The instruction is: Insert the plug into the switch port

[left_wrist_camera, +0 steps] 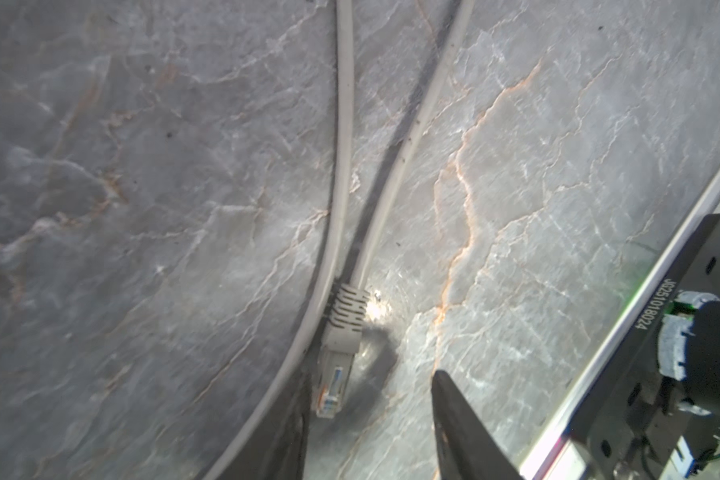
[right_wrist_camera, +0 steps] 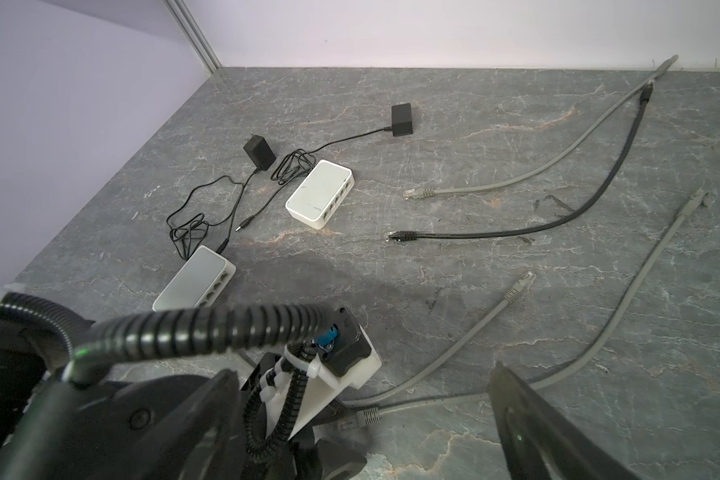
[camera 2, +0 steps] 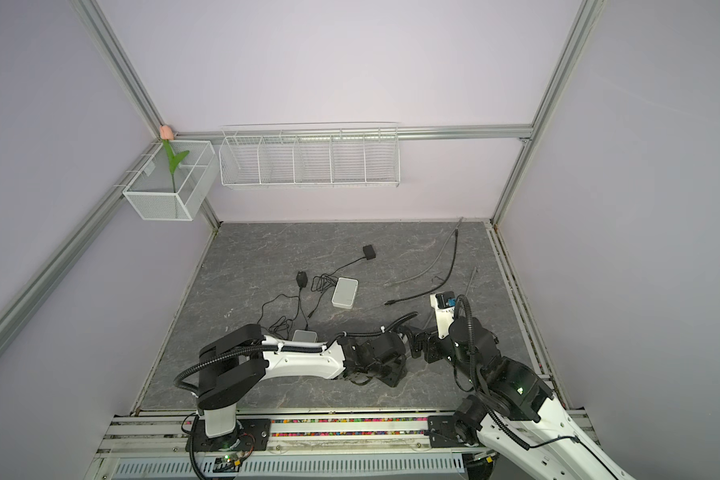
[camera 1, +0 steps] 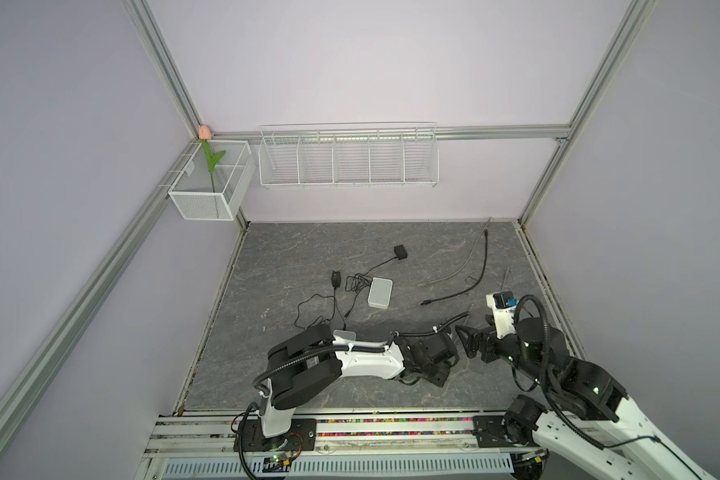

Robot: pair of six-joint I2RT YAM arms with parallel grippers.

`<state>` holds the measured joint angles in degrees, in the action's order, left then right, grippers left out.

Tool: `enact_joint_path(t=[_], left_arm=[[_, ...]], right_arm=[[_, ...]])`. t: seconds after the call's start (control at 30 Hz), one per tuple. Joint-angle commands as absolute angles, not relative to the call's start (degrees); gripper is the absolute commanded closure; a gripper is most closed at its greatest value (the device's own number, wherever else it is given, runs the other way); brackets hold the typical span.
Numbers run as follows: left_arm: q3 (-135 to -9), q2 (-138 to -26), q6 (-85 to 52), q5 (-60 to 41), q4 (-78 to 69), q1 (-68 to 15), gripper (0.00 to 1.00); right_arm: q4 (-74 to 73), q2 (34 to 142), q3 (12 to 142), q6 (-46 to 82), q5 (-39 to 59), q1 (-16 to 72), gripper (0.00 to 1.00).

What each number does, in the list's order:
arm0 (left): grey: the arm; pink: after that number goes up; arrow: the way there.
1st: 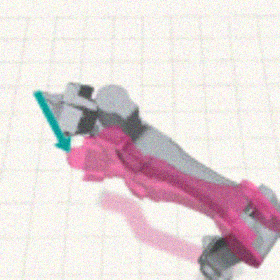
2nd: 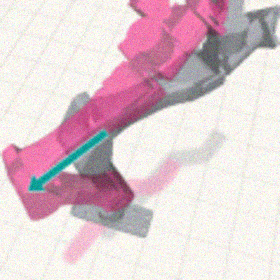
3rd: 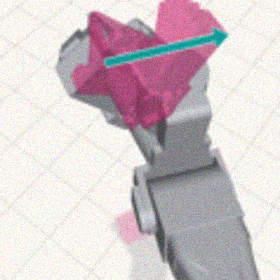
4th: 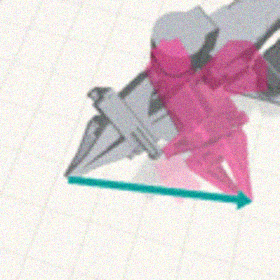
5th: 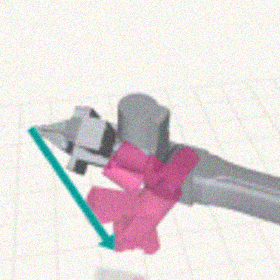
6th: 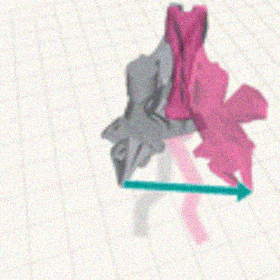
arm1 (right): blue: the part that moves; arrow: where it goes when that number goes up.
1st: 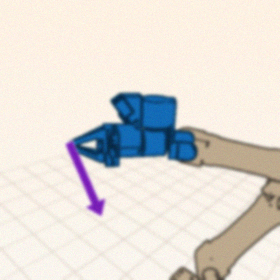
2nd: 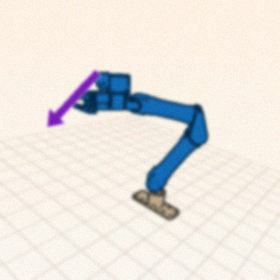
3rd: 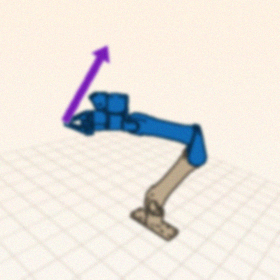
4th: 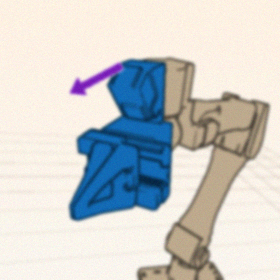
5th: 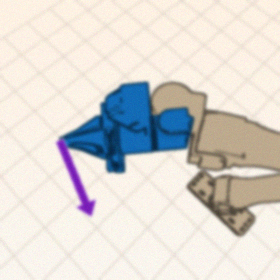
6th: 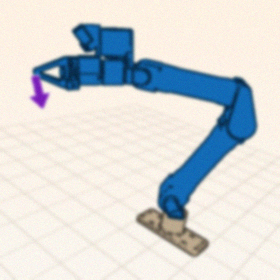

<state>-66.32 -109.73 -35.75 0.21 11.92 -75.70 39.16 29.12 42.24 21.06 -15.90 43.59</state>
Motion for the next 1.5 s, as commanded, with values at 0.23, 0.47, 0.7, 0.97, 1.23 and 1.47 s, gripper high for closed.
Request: enact_joint_path(t=[0.23,0.47,0.7,0.97,1.23,1.47], left_arm=[[-68.3,-113.7,-37.6,3.6,15.1,-77.2,0.65],[-72.8,-116.5,-36.1,10.3,24.4,-77.6,0.75],[-75.0,-116.5,-33.7,16.3,28.7,-77.5,0.88],[-74.7,-107.8,-25.1,22.3,30.3,-76.9,0.88],[-69.7,-99.6,-17.8,18.8,28.9,-72.6,0.87],[-64.9,-99.1,-16.5,20.7,24.7,-68.3,0.83]], right_arm=[[38.6,29.1,40.8,21.6,-15.8,43.4,0.03],[39.4,27.4,40.4,21.6,-17.0,43.4,0.06],[40.6,27.2,42.1,20.9,-19.1,43.4,0.07],[41.7,25.8,44.8,20.4,-24.3,43.4,0.08],[41.9,25.5,45.8,19.5,-25.3,43.4,0.08],[38.2,26.0,42.5,16.6,-27.8,43.4,0.03]])
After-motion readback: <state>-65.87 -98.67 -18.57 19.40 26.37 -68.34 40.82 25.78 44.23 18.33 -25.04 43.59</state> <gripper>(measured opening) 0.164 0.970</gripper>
